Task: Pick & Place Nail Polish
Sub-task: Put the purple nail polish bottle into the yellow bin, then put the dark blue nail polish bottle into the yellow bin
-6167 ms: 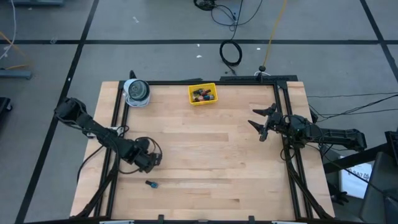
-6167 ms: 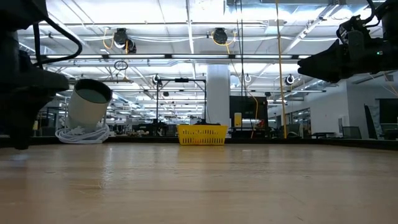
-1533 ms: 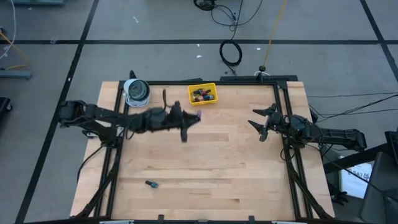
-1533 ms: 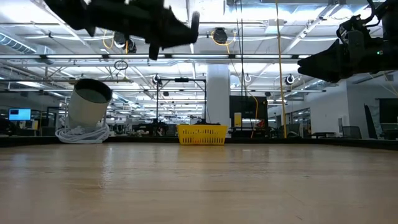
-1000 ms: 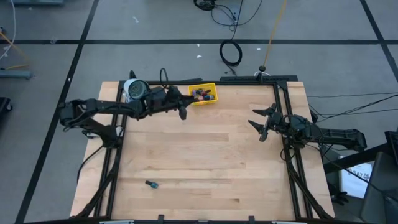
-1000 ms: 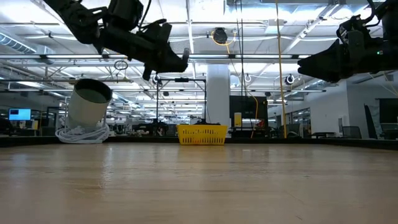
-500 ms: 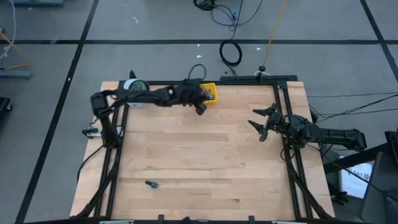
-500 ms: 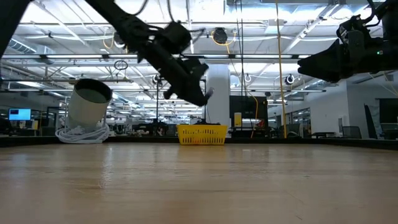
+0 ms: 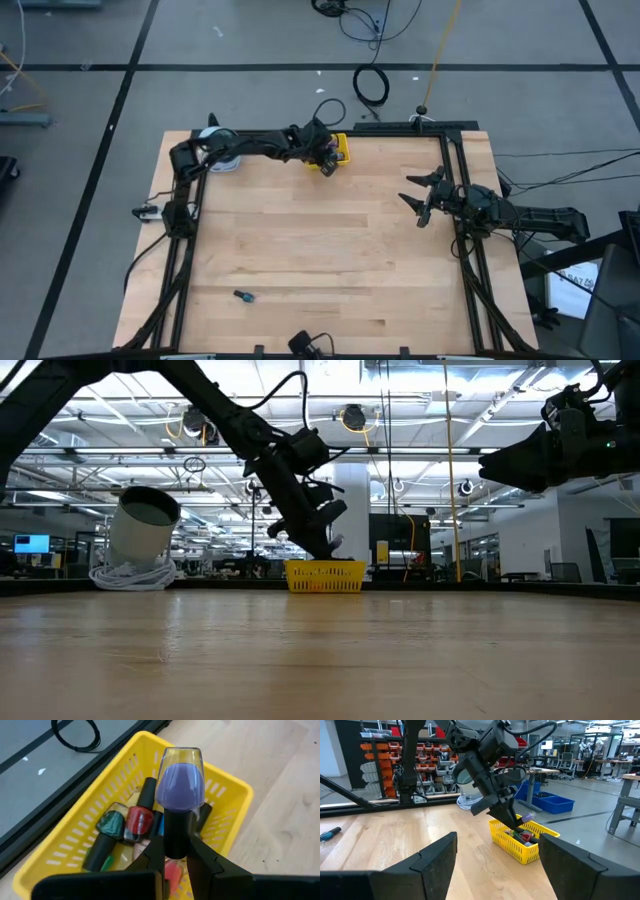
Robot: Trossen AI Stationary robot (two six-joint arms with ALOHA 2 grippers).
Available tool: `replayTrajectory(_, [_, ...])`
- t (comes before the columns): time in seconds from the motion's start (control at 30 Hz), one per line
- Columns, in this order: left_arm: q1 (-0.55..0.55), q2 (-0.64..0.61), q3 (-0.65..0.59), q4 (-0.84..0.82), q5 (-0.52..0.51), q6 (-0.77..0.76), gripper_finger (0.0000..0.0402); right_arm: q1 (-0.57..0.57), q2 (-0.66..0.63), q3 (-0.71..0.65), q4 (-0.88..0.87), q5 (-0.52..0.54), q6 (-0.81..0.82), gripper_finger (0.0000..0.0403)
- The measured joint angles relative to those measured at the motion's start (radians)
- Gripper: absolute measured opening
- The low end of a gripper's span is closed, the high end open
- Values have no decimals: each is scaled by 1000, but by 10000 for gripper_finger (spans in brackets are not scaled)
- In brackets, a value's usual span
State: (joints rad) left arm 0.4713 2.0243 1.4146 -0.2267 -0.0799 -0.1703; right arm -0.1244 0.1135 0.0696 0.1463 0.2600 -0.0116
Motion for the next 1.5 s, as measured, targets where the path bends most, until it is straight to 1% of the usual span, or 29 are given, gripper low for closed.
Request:
replayTrajectory(0.2, [8, 0, 1, -11, 0, 4, 76, 0, 0, 0, 0, 0, 0, 267])
replayTrajectory(0.4, [6, 0, 1, -8, 0, 2, 108, 0, 0, 0, 0, 0, 0, 267])
replayTrajectory(0.53, [7, -3, 1, -11, 2, -4, 141, 0, 0, 0, 0, 0, 0, 267])
replayTrajectory(0.6, [6, -24, 1, -34, 42, 38, 160, 0, 0, 0, 0, 0, 0, 267])
replayTrajectory(0.67, [-2, -71, 0, -66, 79, 74, 177, 0, 0, 0, 0, 0, 0, 267])
replayTrajectory(0.8, [-41, -188, 1, -168, 82, 83, 198, 0, 0, 0, 0, 0, 0, 267])
replayTrajectory(0.97, [-131, -333, 1, -259, 79, 60, 203, 0, 0, 0, 0, 0, 0, 267])
replayTrajectory(1.13, [-250, -406, 1, -344, 79, 21, 198, 0, 0, 0, 0, 0, 0, 267])
replayTrajectory(1.23, [-332, -414, 1, -402, 87, 10, 198, 0, 0, 0, 1, 0, 0, 267])
replayTrajectory(1.33, [-421, -405, 1, -505, 132, 3, 202, 0, 0, 0, 0, 0, 0, 267])
replayTrajectory(1.5, [-582, -399, 0, -605, 140, -113, 202, 0, 0, 0, 2, 0, 0, 267])
